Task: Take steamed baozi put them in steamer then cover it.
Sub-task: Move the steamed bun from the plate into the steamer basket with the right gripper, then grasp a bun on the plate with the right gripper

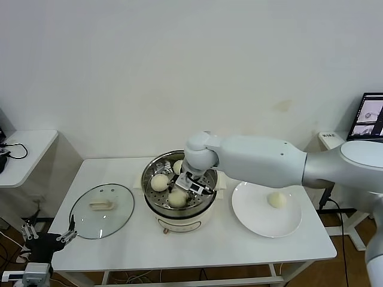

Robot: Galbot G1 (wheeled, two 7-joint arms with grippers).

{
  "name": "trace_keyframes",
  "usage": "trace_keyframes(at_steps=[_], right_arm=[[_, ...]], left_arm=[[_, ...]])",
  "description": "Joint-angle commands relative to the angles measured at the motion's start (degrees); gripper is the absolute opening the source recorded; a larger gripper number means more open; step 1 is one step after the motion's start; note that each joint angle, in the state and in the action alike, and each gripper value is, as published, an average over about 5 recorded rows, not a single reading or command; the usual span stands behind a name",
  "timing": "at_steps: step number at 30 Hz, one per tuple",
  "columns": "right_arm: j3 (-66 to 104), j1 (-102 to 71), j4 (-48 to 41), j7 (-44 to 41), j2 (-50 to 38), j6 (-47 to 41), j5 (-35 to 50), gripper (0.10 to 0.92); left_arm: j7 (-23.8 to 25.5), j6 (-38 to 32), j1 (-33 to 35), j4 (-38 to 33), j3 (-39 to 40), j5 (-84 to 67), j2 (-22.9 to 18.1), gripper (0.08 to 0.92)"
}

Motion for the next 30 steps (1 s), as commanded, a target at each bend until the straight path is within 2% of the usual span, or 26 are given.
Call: trace_keyframes(at_steps=[1,10,18,24,30], right_arm=[[-0.28,0.25,0.11,-1.38,0.05,1.64,-0.1,0.661],[1.13,1.43,0.66,-1.45,-1.0,1.92,0.85,0.815],[5.34,3.95,1.17,-3.75,-3.76,-1.05,1.36,0.823],[8.56,6.23,1.9,-6.04,-8.58,-10.36,5.35,0.823],[9.35,6.06,4.43,-7.01,-17.4,-18.95,8.34,0.823]], left_arm=[[0.0,-0.03,-0.04,0.06,0.05,0.03,0.01,0.823],[-0.06,-0.02,0.03,0.01,-0.11,-0.02,0.26,0.823],[0.1,0.16,-0.31,-0.02,-0.21,-0.04,0.96,0.823],[0.2,0.23,-0.7,0.41,-0.11,-0.21,1.91,0.823],[0.24,0.23,-1.9,1.32,0.63,-0.62,3.01,0.823]])
